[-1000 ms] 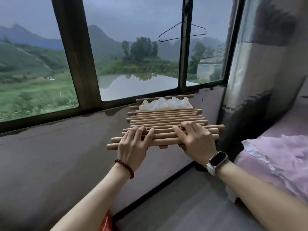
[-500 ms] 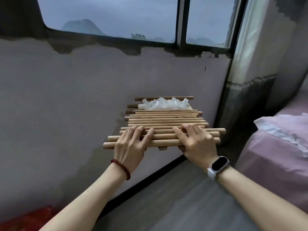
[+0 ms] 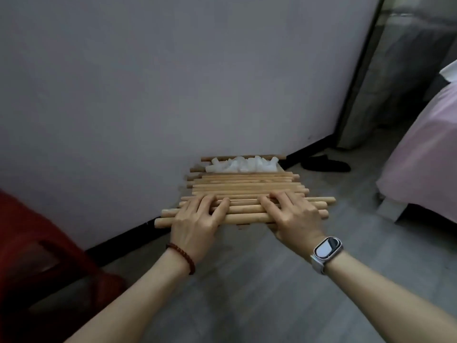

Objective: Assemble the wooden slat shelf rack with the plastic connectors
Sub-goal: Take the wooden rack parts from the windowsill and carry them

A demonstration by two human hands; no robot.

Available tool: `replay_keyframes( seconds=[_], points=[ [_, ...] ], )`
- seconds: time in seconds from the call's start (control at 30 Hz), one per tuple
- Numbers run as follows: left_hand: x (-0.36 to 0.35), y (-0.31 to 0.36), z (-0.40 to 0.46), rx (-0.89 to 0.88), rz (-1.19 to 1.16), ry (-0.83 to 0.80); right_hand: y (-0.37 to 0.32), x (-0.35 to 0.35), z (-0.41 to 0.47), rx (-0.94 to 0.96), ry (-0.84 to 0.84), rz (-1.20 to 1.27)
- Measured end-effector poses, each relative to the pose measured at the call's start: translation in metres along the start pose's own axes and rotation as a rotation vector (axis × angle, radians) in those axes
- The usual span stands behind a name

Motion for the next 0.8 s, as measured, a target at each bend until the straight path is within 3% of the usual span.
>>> replay_keyframes(
  seconds=[0.37,0.6,0.7,0.8],
  points=[
    [-0.083,0.031,-0.143,0.103,-0.057,-0.247,-0.049,-0.108,-0.117,-0.027,-0.224,0.205],
    [-0.098,0.065,-0.182,0.131,-0.042,-0.333,-0.057,-0.131,-0.172,0.011,-0.238,0.208],
    [-0.111,0.076,-0.204,0.053,-0.038,-0.503,-0.060,-0.145,-0.200,0.018,-0.369,0.189],
    [-0.118,0.079,-0.214,-0.069,-0.046,-0.808,-0.064,-0.155,-0.225,-0.005,-0.591,0.194]
  ],
)
Point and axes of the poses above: each hand's wrist, its own z-axis towards the middle knuckle, its own x-axis out of the back of the hand, y = z × x, the point moved 1 cm from there along z, towards the middle knuckle, and after that the axes turned 6 degrees about z, right-handed, at the moved point
